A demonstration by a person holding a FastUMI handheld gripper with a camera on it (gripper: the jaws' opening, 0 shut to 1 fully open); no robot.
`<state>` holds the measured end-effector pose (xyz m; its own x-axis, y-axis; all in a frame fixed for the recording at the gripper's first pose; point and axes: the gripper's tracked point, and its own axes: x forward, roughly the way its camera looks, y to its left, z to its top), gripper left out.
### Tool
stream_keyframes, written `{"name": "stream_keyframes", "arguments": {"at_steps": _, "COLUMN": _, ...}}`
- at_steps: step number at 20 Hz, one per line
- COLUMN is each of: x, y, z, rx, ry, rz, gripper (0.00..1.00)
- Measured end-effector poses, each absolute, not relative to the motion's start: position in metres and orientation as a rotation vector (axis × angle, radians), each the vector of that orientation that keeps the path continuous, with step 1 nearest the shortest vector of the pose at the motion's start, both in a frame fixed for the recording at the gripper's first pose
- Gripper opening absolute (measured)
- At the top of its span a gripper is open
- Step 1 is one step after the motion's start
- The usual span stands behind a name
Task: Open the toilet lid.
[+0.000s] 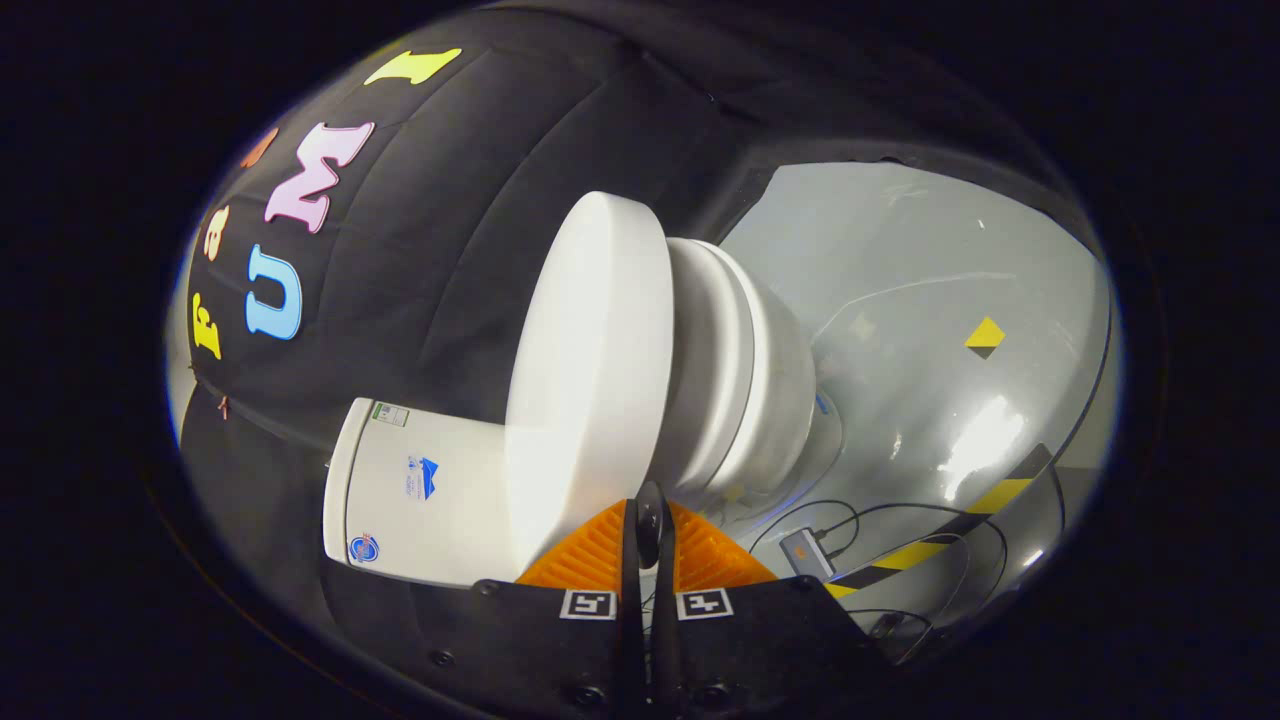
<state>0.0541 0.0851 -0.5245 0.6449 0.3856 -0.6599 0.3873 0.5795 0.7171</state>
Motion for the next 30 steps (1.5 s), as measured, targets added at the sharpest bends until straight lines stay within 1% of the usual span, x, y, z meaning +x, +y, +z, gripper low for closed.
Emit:
{"name": "stream_keyframes", "arguments": {"at_steps": 4, "x": 0.058, "y": 0.090, "z": -0.492, "rx": 0.912, "ry": 0.903, "rz": -0.056, "gripper": 0.08}}
{"name": "stream_keyframes", "arguments": {"at_steps": 14, "x": 0.067, "y": 0.136, "z": -0.397, "rx": 0.607, "ry": 0.828, "rz": -0.120, "gripper": 0.06}}
{"name": "stream_keyframes", "arguments": {"at_steps": 19, "x": 0.071, "y": 0.162, "z": -0.372, "rx": 0.466, "ry": 0.780, "rz": -0.179, "gripper": 0.07}}
{"name": "stream_keyframes", "arguments": {"at_steps": 30, "x": 0.074, "y": 0.227, "z": -0.326, "rx": 0.244, "ry": 0.653, "rz": -0.230, "gripper": 0.07}}
